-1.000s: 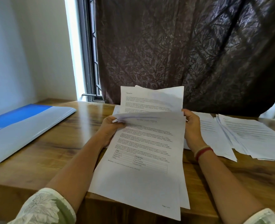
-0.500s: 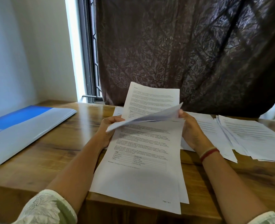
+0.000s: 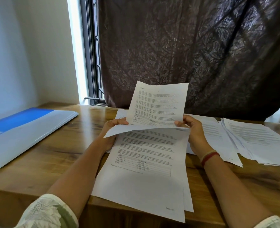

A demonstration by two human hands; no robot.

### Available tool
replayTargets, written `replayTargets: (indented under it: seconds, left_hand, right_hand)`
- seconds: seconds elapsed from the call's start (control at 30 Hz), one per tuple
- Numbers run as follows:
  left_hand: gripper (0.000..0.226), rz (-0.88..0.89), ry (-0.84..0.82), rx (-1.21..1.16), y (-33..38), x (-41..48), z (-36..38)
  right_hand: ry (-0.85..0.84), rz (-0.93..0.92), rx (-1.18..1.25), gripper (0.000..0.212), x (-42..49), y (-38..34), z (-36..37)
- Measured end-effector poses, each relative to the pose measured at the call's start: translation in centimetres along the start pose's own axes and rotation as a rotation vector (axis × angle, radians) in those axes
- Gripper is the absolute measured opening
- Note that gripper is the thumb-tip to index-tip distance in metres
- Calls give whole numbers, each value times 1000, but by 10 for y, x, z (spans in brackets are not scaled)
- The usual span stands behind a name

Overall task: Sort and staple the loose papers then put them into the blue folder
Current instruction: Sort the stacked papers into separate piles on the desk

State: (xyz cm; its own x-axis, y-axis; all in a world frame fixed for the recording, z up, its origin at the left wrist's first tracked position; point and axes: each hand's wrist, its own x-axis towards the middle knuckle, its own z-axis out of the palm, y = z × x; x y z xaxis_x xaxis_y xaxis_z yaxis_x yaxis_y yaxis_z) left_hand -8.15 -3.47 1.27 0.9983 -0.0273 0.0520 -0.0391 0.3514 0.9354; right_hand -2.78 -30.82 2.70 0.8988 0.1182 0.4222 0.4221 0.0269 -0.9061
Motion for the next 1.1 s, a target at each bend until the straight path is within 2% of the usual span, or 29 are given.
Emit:
replayTargets:
  seconds: [0.07,0.2,0.3,0.33,0.4,0.43,0.53,0.6,0.7,0.83,0.9,1.0,1.07,1.1]
  left_hand:
    - [51,16,-27,-59,-1,2,-4]
    - [48,77,-18,-69,0,0,-4]
    - [39,86,121,41,4,1,-1]
    - [48,110,109,59,5,2,-3]
    - [81,91,77,75,8,1,-7]
    - [81,70,71,74,12,0,-9]
    - [27,30,106,40,15,-2,-8]
    - [25,-20,132,32,15,-4,-7]
    - [32,-99,156,84,14,-4,-10]
    - [32,-131,164,211,18,-7,-4]
    - [29,-118,168,255,20,-9,-2]
    - [26,-100,211,263,19,-9,-4]
    - [24,-80,264,248,16,-9,-4]
    - [26,-62,290,254,14,-8,-4]
  right_hand:
    - [-34,26,-5,19,0,-2,1]
    - [-143,100,44,20,-2,-12,1]
    - [-300,167,165,27,-2,-15,-7]
    - [-321,192,182,29,-1,-14,-9]
    - [-318,213,156,25,1,-11,-10]
    - [-299,220,131,24,1,-10,-9]
    - [-219,253,87,10,2,-10,-3]
    - [-179,239,-23,14,2,-11,4]
    - [-285,128,-219,22,-7,-18,11]
    - [-385,180,-98,10,-26,-23,10]
    - [-365,210,-87,18,-24,-26,11]
    - [-279,220,-209,26,-19,-30,16]
    - [-225,346,-108,22,-14,-21,14]
    - [-209,436,29,32,-13,-16,12]
